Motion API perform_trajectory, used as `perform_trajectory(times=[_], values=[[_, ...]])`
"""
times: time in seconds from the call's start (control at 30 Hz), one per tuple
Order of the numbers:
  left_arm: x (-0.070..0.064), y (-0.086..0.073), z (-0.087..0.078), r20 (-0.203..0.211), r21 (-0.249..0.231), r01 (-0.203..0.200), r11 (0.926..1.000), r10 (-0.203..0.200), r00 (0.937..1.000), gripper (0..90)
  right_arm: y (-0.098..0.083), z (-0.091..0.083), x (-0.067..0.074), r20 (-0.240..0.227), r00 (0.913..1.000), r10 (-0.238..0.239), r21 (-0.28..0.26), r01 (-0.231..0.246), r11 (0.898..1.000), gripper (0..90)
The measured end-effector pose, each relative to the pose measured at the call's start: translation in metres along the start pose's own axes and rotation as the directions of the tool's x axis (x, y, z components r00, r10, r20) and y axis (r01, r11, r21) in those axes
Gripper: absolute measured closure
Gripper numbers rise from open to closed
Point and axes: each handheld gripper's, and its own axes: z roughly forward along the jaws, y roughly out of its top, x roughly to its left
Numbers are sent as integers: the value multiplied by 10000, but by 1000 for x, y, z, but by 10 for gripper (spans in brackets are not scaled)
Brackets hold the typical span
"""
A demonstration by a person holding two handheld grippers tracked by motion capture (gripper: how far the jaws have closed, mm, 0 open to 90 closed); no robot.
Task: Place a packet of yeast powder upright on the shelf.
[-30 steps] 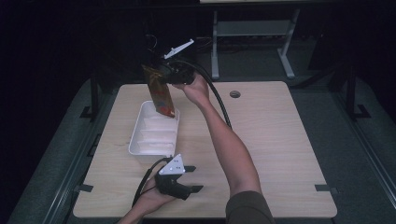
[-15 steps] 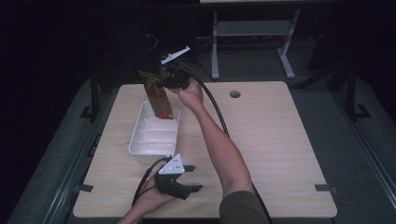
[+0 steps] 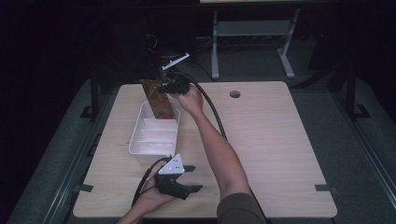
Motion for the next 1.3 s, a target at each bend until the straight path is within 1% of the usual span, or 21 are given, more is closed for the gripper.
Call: perform_trajectory(times=[0.03,0.1,0.23,0.47,0.5,0.63,0.73,0.8,0.83,0.9,0.93,1.0,1.03,1.13,1.17,1.23,1.3], values=[[0,0,0,3,8,7,10000,-7,10000,284,-2,-1,-3,-72,9998,207,-80,-207,9998,870],[1,0,0,-4,-2,23,10000,-23,10000,283,-6,-3,-7,-67,9991,424,-63,-424,9991,865],[0,0,0,-24,-16,29,10000,-29,10000,283,-11,-6,-14,4,9974,726,85,-726,9973,864],[0,0,1,-26,-35,3,10000,-3,10000,281,-16,-8,-16,169,9967,790,181,-793,9967,865],[0,1,2,-18,-49,5,10000,-5,10000,281,-18,-9,-17,214,9960,863,200,-868,9960,865],[0,1,2,-23,-10,-30,10000,30,10000,278,-20,-11,-19,202,9957,907,217,-911,9956,855],[1,0,2,-32,-12,-4,10000,4,10000,275,-20,-14,-19,269,9958,872,224,-878,9959,816],[1,0,1,-37,-31,43,10000,-43,10000,273,-21,-17,-21,169,9953,949,105,-951,9954,764],[1,1,1,-32,-40,43,10000,-43,10000,273,-22,-19,-22,123,9944,1046,45,-1047,9945,750],[1,1,2,-22,-51,61,10000,-61,10000,270,-23,-23,-24,39,9941,1083,-29,-1083,9941,713],[1,1,2,-15,-66,72,10000,-72,10000,270,-24,-25,-24,11,9936,1131,-10,-1131,9936,695],[0,1,2,-16,-66,58,10000,-58,10000,269,-25,-26,-25,-30,9935,1138,-22,-1138,9935,687],[1,1,1,-21,-64,45,10000,-45,10000,268,-27,-29,-25,-2,9936,1129,22,-1129,9936,652],[1,1,1,-38,-50,43,10000,-43,10000,263,-29,-34,-26,-58,9931,1174,-40,-1174,9931,642],[1,1,2,-33,-54,45,10000,-45,10000,262,-31,-39,-27,-65,9926,1210,-103,-1211,9926,620],[1,1,2,-13,-51,26,10000,-26,10000,260,-34,-44,-28,-189,9911,1314,-148,-1317,9912,609],[1,2,3,-21,-31,4,10000,-4,10000,260,-37,-48,-29,-256,9909,1319,-138,-1323,9911,595]])
